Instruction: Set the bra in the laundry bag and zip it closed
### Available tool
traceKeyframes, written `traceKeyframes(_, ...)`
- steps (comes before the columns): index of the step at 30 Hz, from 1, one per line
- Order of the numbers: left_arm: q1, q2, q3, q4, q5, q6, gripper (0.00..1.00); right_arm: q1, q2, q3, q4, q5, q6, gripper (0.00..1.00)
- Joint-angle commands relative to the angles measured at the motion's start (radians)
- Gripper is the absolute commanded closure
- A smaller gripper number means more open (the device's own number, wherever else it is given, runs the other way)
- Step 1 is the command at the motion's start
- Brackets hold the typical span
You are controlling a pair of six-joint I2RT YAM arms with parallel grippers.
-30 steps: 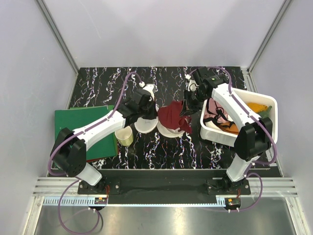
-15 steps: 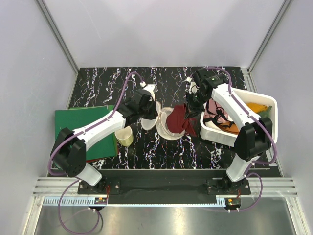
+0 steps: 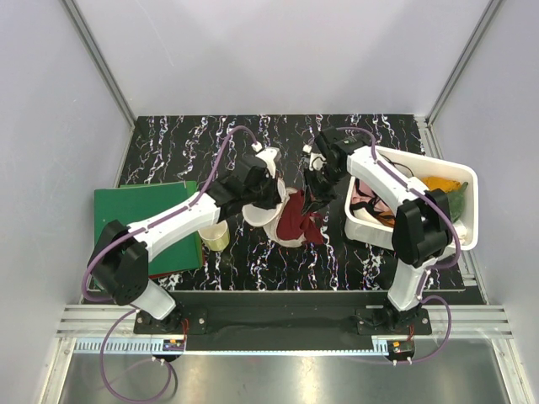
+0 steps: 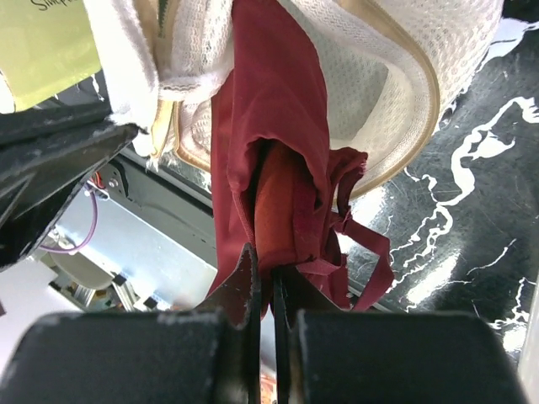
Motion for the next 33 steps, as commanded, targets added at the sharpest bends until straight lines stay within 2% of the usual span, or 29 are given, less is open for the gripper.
traceKeyframes(1,-0.013,-0.028,0.037,0.08,0.028,0.028,1.0,0.006,0.026,-0.005,0.034,-0.067,-0.016,1.0)
traceKeyframes(10,-0.036,-0.066,-0.015,0.089,0.003,-0.007,1.0,-0.037,0.125,0.032,0.27,-0.213,0.204,1.0)
traceKeyframes(16,-0.034,-0.091,-0.049,0.094,0.015,-0.058,1.0,-0.149,0.093,-0.127,0.587,-0.302,0.472,1.0)
traceKeyframes(20,-0.034,-0.078,-0.022,0.089,0.046,-0.065,1.0,-0.154,0.089,-0.172,0.719,-0.305,0.599,1.0)
traceKeyframes(24,-0.027,-0.049,0.028,0.039,0.002,-0.048,1.0,-0.155,0.098,-0.196,0.799,-0.303,0.688,1.0)
traceKeyframes(26,-0.011,-0.034,0.054,0.011,0.002,-0.041,1.0,-0.17,0.083,-0.242,0.833,-0.29,0.726,1.0)
traceKeyframes(28,0.004,-0.026,0.077,-0.01,0.008,-0.042,1.0,-0.184,0.064,-0.314,0.94,-0.296,0.818,1.0)
traceKeyframes(33,0.061,0.023,0.129,-0.062,0.038,-0.067,1.0,-0.187,0.039,-0.341,0.96,-0.265,0.853,1.0)
